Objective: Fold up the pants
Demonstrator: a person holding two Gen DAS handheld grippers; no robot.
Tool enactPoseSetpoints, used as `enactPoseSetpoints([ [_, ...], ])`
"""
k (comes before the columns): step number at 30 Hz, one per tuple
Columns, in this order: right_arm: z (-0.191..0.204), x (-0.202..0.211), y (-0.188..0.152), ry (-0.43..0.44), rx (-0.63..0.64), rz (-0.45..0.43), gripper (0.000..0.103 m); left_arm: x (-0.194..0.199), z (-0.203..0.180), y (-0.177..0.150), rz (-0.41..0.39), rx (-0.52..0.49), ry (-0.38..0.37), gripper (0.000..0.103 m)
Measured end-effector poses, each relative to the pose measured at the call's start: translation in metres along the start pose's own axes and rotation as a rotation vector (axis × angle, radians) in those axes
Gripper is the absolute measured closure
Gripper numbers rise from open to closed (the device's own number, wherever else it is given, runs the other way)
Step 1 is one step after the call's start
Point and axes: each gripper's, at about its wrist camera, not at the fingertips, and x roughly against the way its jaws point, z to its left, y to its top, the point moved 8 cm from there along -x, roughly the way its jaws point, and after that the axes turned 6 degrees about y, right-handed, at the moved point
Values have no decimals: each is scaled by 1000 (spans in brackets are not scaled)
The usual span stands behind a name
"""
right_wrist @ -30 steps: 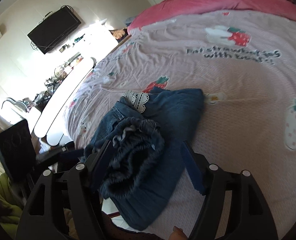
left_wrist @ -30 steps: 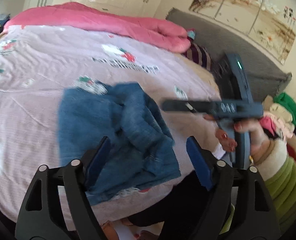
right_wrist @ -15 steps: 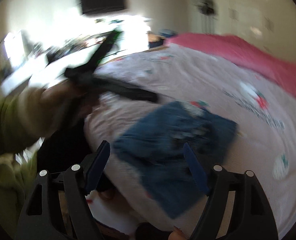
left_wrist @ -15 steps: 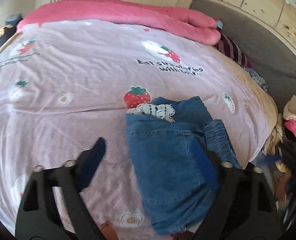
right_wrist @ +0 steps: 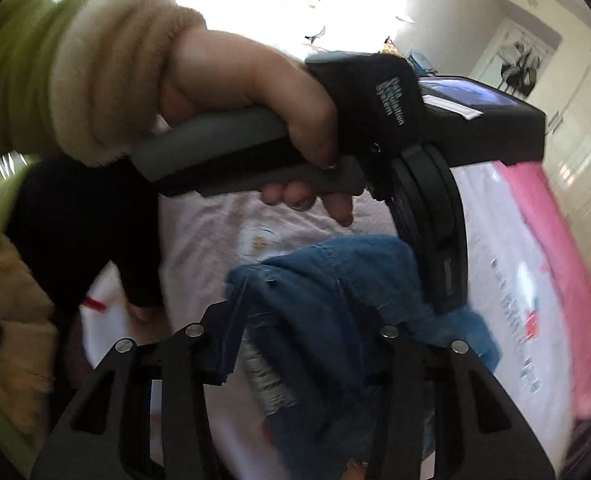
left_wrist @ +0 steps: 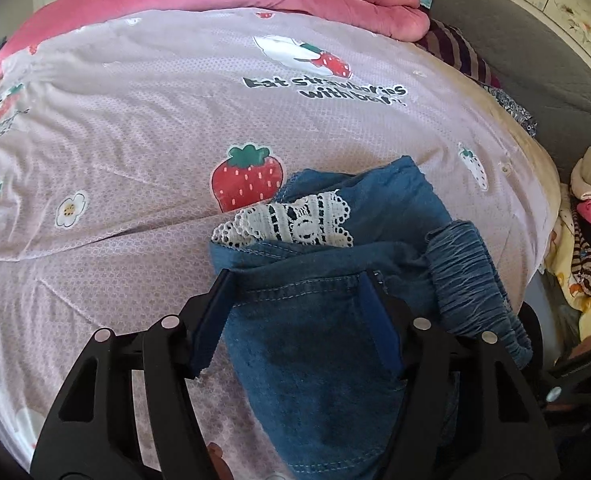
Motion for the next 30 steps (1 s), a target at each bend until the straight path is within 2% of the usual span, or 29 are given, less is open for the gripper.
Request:
enactPoseSetpoints([
  [1,2,-4,-1,20,17,5,70,-1,1,0,-1,0,0,48],
  [2,7,-6,-2,53,28,9,86,-1,1,-1,-1,2,-1,48],
  [4,23,-2,-8,118,74,12,92,-3,1,-1,-2,9,-5,47],
  [7,32,6,-21,147,85,18,96,-4,0,0,-4,14,-10,46],
  [12,30,11,-31,129,12,-3,97,-7,-2,3,-4,12,-7,45],
  [14,33,22,-22,120,6,-50,87,-8,-3,4,-3,10,-4,45],
  [16,37,29,-7,100,75,-87,75,-8,-2,4,-3,12,-1,45],
  [17,39,29,-2,91,94,-91,74,-8,-2,4,-3,13,-1,45],
  [21,44,13,15,55,177,-82,74,-6,-2,4,-16,11,9,45],
  [24,39,-4,16,30,213,-43,74,-5,-2,3,-24,8,16,45],
  [25,37,-13,11,39,205,-12,75,-5,-2,3,-26,6,17,45],
  [27,35,-23,1,76,172,25,84,-4,-2,3,-27,6,18,45],
  [30,33,-17,-2,163,80,-18,88,-4,-4,3,-31,3,17,45],
])
